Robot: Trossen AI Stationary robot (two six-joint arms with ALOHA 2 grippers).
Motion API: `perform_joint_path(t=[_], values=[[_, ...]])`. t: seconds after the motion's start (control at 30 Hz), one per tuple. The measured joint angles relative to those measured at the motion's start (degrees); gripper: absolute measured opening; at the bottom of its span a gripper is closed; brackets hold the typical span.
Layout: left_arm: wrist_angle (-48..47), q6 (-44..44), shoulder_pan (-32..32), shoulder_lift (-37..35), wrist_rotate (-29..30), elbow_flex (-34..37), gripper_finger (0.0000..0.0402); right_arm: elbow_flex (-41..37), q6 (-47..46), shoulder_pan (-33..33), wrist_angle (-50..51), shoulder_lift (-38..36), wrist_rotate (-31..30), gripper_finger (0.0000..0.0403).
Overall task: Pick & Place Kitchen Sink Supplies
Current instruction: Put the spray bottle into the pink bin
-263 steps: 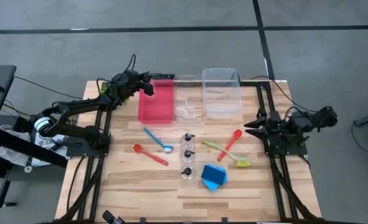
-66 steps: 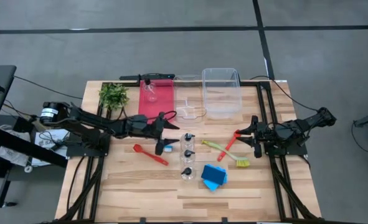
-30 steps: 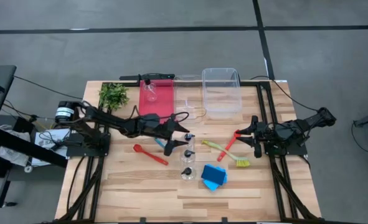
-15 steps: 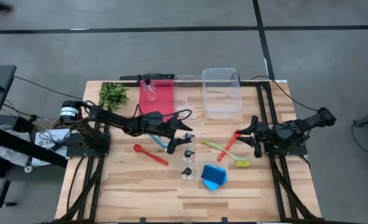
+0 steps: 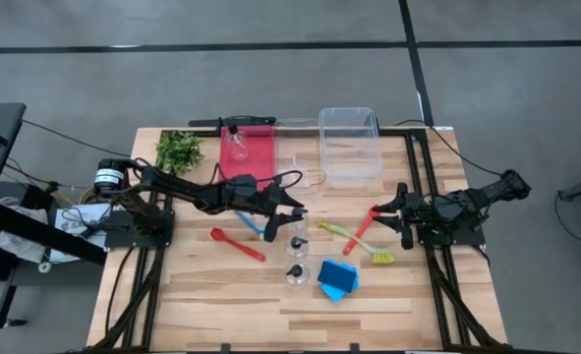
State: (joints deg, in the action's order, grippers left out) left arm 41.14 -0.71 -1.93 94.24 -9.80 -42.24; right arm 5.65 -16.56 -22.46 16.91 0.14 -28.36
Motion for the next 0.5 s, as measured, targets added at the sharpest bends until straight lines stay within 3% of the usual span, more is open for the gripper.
perform_joint_path(t=[0.23,0.5], values=[[0.01,0.02,-0.18,-0.02,-0.18,0.02,0.0142,0.0,0.0,0.0,0.0,0.0,0.0,0.0119],[-0.01,0.04,-0.18,-0.02,-0.18,0.02,0.0154,-0.02,0.0,0.0,0.0,0.0,0.0,0.0119]])
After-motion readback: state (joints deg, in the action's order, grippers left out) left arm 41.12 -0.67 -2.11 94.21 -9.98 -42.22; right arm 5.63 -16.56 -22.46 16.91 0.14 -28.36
